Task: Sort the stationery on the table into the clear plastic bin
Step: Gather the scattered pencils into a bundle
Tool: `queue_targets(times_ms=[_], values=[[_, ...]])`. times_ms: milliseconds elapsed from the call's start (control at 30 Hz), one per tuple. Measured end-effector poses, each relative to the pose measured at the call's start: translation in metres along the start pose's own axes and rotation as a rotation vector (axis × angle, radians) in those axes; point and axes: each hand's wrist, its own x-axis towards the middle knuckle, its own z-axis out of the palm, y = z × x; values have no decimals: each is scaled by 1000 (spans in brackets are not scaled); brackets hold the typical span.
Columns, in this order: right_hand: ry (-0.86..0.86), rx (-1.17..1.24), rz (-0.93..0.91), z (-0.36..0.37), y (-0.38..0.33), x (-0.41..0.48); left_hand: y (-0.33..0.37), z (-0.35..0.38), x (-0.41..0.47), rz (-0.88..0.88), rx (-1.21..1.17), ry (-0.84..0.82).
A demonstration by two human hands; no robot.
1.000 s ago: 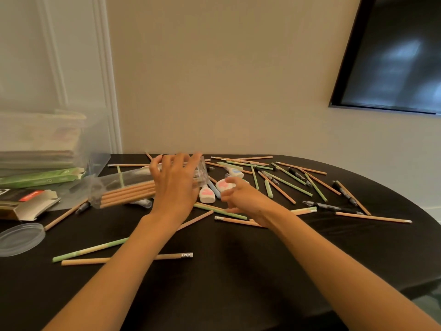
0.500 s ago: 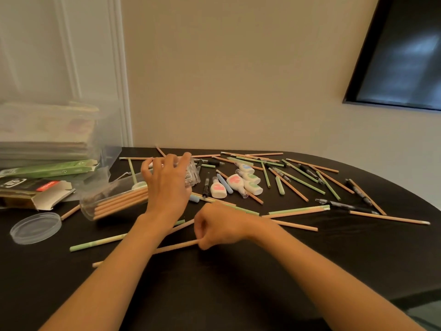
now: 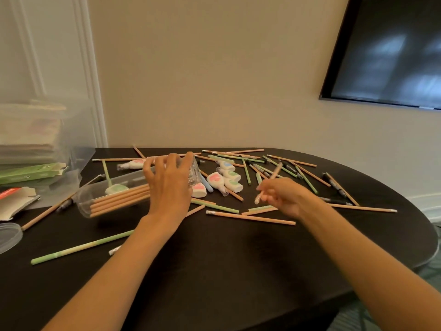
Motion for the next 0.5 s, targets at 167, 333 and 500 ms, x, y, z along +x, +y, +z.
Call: queue_targets(times_ms=[167, 333, 500], values=[[46, 207, 261, -13, 21, -5, 10, 6, -3, 30, 19, -47], [97, 120, 409, -13, 35, -1, 20, 6, -4, 52, 27, -70], [139, -328, 466, -11, 24, 15, 33, 6, -5, 63, -18, -52]])
